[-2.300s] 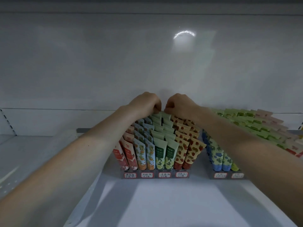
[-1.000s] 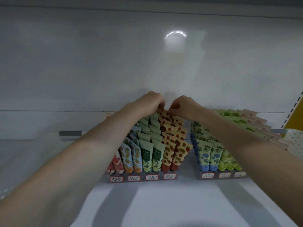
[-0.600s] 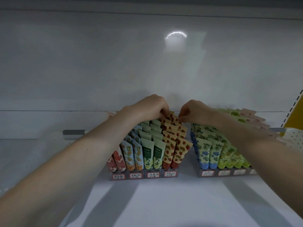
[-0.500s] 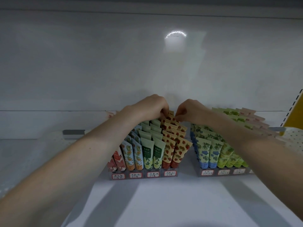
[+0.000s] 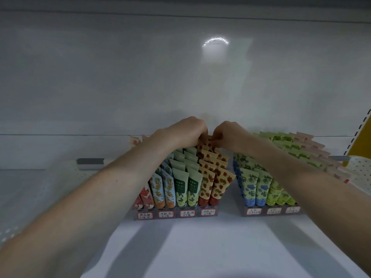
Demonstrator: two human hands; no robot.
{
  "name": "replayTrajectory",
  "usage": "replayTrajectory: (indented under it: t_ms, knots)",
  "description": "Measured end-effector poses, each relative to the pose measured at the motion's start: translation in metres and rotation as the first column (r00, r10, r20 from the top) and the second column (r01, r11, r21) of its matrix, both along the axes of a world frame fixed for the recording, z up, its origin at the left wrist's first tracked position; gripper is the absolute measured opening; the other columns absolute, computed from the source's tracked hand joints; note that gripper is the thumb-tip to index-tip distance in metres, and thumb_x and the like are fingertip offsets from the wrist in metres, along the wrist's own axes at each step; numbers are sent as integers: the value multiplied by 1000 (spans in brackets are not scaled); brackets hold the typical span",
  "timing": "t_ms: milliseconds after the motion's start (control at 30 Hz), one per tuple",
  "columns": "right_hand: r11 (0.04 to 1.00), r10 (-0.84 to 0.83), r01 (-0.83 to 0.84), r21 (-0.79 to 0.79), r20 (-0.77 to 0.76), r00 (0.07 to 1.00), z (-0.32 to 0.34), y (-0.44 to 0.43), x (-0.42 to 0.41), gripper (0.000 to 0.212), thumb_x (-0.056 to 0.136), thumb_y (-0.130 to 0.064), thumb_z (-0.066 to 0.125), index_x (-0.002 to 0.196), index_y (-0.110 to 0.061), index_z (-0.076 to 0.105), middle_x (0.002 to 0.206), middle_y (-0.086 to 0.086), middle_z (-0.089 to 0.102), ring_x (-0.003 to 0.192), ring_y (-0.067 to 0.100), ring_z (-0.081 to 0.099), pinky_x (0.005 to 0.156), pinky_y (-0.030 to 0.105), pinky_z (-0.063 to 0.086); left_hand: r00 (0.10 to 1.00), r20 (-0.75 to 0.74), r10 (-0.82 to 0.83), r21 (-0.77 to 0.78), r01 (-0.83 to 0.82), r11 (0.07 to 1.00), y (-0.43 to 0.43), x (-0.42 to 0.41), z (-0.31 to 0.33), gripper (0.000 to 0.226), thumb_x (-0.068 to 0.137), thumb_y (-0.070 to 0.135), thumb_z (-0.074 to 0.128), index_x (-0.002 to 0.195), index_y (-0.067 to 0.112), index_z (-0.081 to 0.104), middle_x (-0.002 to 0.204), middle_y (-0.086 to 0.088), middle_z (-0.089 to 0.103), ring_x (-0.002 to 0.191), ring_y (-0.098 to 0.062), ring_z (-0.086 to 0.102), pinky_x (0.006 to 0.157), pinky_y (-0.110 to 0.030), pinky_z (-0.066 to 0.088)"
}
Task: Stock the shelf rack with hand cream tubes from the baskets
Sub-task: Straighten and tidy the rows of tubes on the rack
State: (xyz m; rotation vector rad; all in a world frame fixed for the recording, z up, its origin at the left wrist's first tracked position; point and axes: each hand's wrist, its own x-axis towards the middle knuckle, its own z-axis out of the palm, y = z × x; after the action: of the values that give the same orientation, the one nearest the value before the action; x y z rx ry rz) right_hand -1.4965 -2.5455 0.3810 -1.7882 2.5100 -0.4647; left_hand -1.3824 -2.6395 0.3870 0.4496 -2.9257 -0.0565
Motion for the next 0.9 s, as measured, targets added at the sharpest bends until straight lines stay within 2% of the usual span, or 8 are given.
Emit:
replayTrajectory:
  t_ms: [167,267,333,433,533,667,767,900]
  knots:
    - [1000,20,-20,-6,-10,1000,0,3,1,26,93,-19,54,101,1,68,102,15,65,81,18,52,55,14,34,1000,-2,1,5,0,1000,-1,1,0,20,89,2,55,101,3,71,101,-14,66,91,-26,60,77,-31,47]
    - [997,47,-46,-59,24,999,4,11,-1,25,92,-19,55,102,1,68,105,13,66,90,22,59,67,22,43,1000,-23,-13,17,13,1000,1,6,0,19,90,5,56,102,4,70,104,-11,66,95,-25,60,82,-31,47]
    - [994,53,-49,-98,40,998,7,21,-5,23,91,-16,56,100,1,68,105,11,66,94,23,61,73,24,43,994,-104,-28,10,30,1000,5,11,2,18,90,7,57,103,5,69,106,-8,65,96,-21,59,78,-24,41]
    - [997,68,-66,-43,35,997,8,34,-9,19,89,-15,58,96,-1,69,100,7,67,85,16,58,66,17,42,980,-181,-77,-9,76,997,11,16,1,18,90,11,58,102,6,71,101,-6,64,92,-19,57,73,-19,34]
    - [995,90,-92,49,39,995,1,38,-8,17,87,-15,62,93,-2,70,98,7,68,83,15,58,62,13,41,992,-63,-112,-31,110,993,20,14,-2,17,89,13,59,98,7,72,87,-3,59,86,-20,57,65,-20,31]
    - [994,73,-75,76,21,997,-6,33,-6,21,85,-11,59,90,6,69,97,21,68,91,34,63,67,29,44,997,14,-73,-66,74,995,19,7,-6,16,89,11,58,96,6,71,84,-3,56,83,-23,57,66,-26,37]
    - [995,84,-85,60,16,996,-6,32,-3,18,86,-12,58,88,1,71,94,17,69,89,31,64,73,35,49,999,35,-24,-75,26,997,16,6,-6,16,88,5,56,92,1,70,86,-11,59,81,-26,57,65,-30,41]
    - [996,67,-67,56,2,998,-6,27,1,21,86,-11,56,89,5,69,93,21,67,80,31,62,69,37,48,997,72,25,-64,-20,998,16,11,-1,15,86,0,54,78,5,66,66,0,45,66,-19,47,60,-27,33]
